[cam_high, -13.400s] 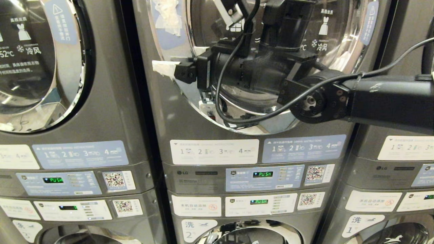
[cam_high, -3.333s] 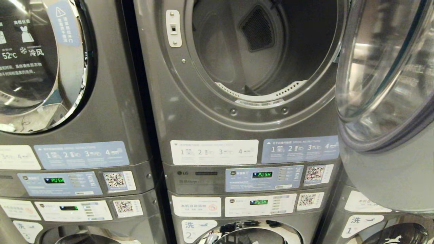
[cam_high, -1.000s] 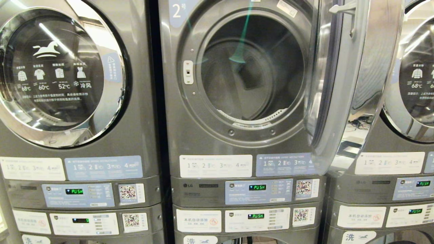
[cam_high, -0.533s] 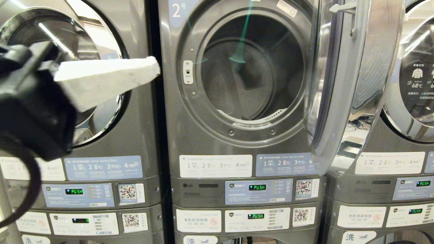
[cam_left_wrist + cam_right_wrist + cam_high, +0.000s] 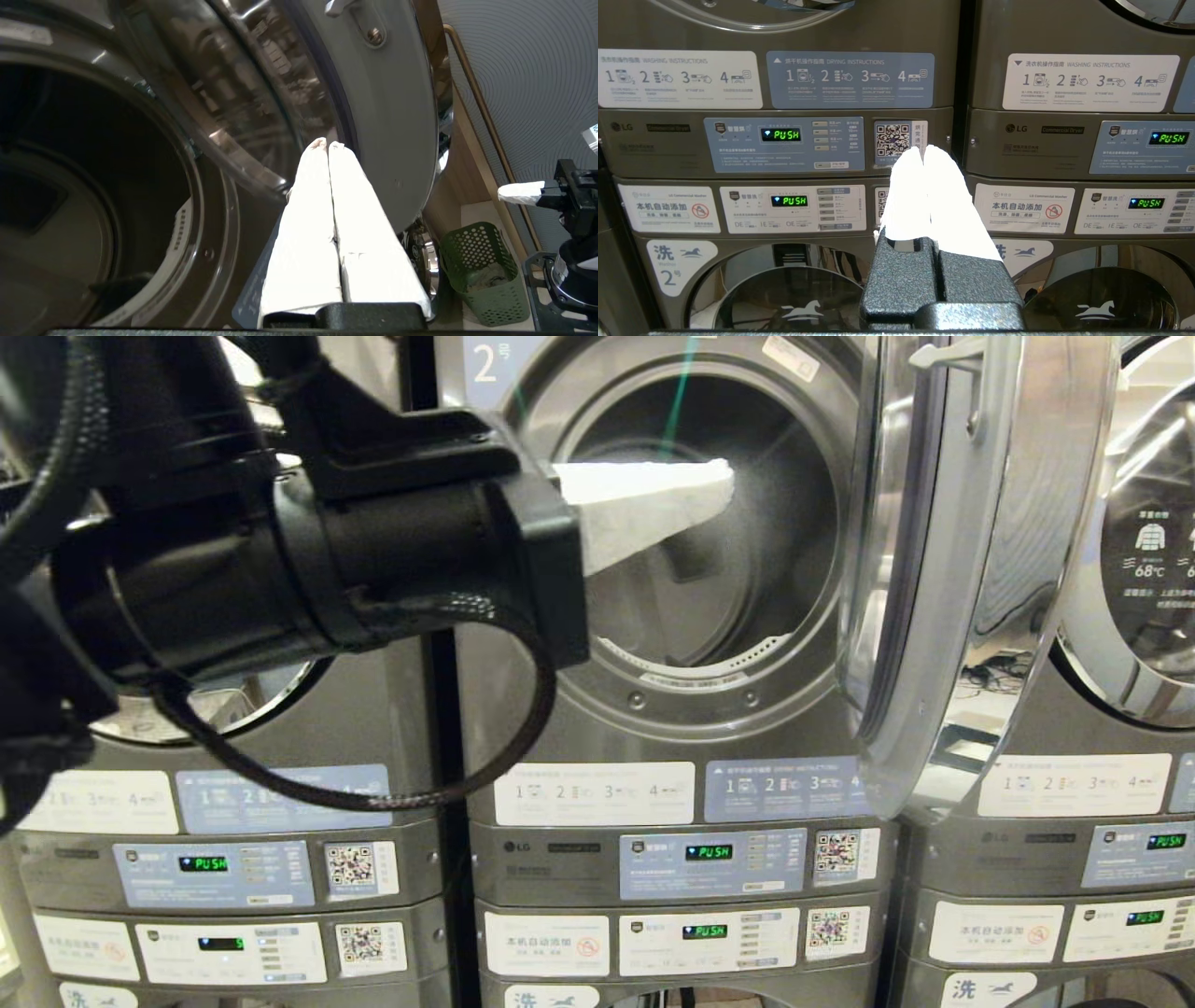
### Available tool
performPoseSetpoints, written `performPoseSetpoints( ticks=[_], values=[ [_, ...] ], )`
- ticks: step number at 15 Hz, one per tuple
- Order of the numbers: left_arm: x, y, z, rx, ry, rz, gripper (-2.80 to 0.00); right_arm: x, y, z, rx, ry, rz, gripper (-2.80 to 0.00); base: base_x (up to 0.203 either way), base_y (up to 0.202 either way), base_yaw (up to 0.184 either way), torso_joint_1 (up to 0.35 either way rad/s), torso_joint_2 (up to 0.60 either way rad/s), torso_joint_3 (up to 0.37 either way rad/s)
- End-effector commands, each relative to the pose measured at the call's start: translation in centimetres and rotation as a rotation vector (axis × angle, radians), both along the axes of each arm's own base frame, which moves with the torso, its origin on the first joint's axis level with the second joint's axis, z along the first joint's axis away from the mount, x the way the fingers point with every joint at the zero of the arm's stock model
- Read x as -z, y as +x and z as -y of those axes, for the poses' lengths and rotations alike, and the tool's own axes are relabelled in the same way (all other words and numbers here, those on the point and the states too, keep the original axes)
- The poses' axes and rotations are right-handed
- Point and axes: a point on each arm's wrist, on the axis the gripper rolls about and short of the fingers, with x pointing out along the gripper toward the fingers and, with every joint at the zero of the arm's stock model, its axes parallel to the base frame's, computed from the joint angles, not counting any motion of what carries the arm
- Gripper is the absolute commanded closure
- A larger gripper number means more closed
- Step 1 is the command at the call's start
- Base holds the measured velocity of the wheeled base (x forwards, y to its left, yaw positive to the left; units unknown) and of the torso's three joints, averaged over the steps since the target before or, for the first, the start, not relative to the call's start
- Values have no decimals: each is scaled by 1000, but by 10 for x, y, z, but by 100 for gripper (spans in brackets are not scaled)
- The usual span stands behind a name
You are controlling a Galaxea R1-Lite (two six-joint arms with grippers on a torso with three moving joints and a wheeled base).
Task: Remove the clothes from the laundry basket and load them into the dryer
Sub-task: Open the dryer
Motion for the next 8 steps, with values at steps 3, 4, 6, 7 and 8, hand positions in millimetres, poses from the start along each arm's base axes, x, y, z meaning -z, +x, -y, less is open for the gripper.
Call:
performPoseSetpoints(
  ticks=[3, 4, 6, 7, 8],
  values=[
    [12, 5, 42, 80, 26, -13, 0, 0, 0, 0, 0, 3, 2, 0, 0, 0, 0, 0, 0, 0],
    [14, 2, 49, 101, 30, -14, 0, 0, 0, 0, 0, 3, 2, 0, 0, 0, 0, 0, 0, 0],
    [16, -2, 59, 125, 39, -1, 0, 0, 0, 0, 0, 3, 2, 0, 0, 0, 0, 0, 0, 0],
    [17, -5, 68, 143, 38, 2, 0, 0, 0, 0, 0, 3, 2, 0, 0, 0, 0, 0, 0, 0],
    [17, -6, 76, 154, 34, 5, 0, 0, 0, 0, 0, 3, 2, 0, 0, 0, 0, 0, 0, 0]
  ],
)
